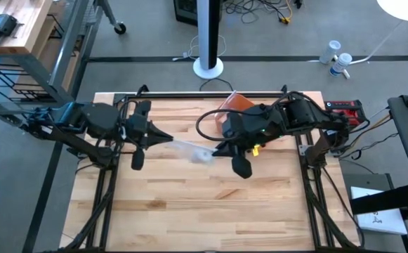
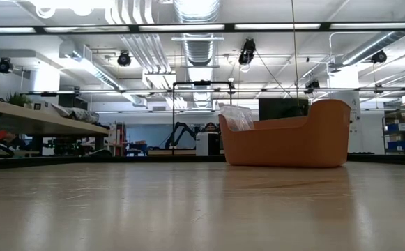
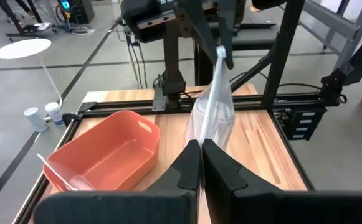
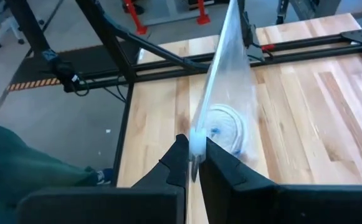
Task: Roll bandage
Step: Close the transparent zip bag, then put the transparent zip bag into the orange bin
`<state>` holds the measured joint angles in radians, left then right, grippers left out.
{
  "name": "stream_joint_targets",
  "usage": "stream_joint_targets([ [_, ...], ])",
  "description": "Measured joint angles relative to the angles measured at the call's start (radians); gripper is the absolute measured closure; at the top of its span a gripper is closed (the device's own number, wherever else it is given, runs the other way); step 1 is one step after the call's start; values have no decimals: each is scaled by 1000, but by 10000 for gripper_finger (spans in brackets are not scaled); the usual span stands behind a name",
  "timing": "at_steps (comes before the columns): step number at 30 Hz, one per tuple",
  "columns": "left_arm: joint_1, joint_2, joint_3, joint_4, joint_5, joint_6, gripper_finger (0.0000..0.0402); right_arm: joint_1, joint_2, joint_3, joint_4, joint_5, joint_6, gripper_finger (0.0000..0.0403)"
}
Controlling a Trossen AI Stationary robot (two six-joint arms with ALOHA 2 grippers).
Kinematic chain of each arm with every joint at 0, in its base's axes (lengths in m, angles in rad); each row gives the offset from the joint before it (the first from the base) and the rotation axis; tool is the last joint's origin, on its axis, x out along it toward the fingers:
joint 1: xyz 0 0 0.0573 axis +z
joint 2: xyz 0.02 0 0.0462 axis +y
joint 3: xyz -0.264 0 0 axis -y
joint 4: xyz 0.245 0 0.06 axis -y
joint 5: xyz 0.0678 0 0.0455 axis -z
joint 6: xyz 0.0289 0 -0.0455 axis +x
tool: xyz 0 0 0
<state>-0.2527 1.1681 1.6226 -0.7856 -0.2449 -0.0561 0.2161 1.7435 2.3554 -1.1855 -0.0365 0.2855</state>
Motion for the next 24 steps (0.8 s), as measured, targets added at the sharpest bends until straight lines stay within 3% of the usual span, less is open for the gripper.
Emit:
stream_joint_targets([
  [11, 2, 80, 0, 124, -22, 48, 390, -56, -55, 1, -114, 25, -94, 384],
  [18, 2, 63, 0, 188, -18, 19, 321, -133, -92, 1, -259, 32, -238, 384],
  [24, 2, 8, 0, 218, -71, -12, 256, -223, -112, -20, -380, 108, -550, 384],
])
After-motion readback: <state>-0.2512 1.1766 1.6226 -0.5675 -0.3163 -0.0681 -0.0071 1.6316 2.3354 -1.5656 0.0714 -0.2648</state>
